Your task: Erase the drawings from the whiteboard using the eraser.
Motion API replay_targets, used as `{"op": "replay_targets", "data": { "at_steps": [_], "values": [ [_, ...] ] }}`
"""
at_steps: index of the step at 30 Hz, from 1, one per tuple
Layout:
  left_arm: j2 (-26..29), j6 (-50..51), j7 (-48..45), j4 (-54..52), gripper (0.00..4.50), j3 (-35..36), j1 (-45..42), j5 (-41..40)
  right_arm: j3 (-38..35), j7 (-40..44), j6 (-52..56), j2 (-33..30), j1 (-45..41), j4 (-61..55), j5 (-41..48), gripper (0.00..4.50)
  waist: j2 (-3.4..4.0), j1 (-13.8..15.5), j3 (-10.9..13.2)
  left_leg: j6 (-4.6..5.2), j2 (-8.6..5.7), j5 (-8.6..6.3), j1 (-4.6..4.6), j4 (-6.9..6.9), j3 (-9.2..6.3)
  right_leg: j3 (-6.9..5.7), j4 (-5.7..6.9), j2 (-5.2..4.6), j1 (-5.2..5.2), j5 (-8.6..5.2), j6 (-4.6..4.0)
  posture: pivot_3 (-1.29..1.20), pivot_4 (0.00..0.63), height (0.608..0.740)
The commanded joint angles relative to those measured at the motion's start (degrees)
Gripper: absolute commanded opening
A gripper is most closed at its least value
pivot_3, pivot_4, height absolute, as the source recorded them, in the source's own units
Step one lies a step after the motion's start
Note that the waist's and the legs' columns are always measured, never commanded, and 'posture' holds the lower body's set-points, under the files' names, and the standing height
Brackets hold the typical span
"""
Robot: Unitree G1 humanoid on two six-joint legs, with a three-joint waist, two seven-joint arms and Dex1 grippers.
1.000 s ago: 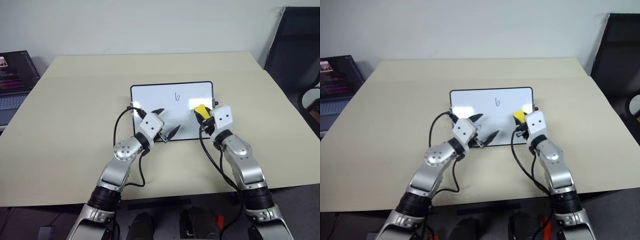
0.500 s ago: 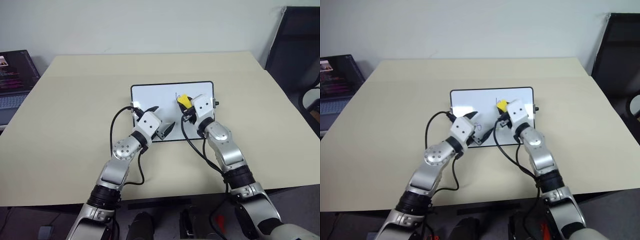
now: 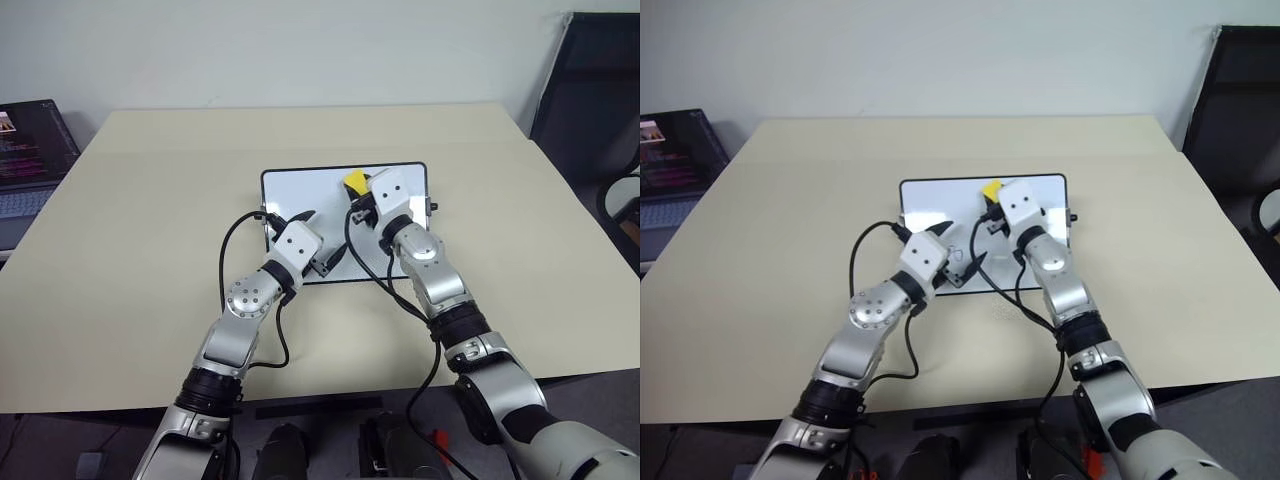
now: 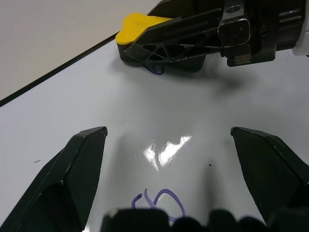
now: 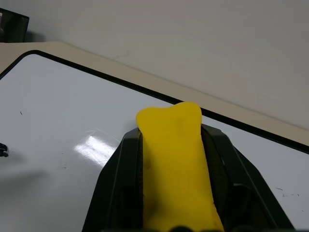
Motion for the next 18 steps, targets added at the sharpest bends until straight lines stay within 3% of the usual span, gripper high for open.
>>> {"op": "replay_targets", "data": {
  "at_steps": [1,13,18],
  "values": [
    [-0.2,-1.5,0.1,-1.3,4.5,0.5,-0.7,-0.1,-0.3,0.0,0.8,-0.1,0.8,-2.1,-0.2,1.28,0.0,0.0,0.0,0.0,0.0,0.0,0.0,0.0,0.0,0.0,0.0,0.0,-0.01,0.0,0.0,0.0,0.15,0.74],
    [-0.6,-0.9,0.4,-2.1,4.5,0.5,-0.1,-0.1,1.8,1.6,16.2,-3.5,14.6,-20.8,-1.8,1.28,-0.01,0.1,0.0,0.0,0.0,0.0,0.04,0.04,-0.06,0.0,0.07,0.0,0.04,0.0,0.0,0.0,0.15,0.74],
    [-0.7,-1.2,0.2,-1.7,4.5,0.3,-0.4,-0.1,1.1,1.8,18.0,-4.0,15.6,-23.8,-1.4,1.28,-0.01,0.1,0.0,0.01,-0.01,0.01,0.09,0.1,-0.04,-0.03,0.12,0.0,0.06,0.03,-0.01,0.0,0.15,0.74]
  ]
}}
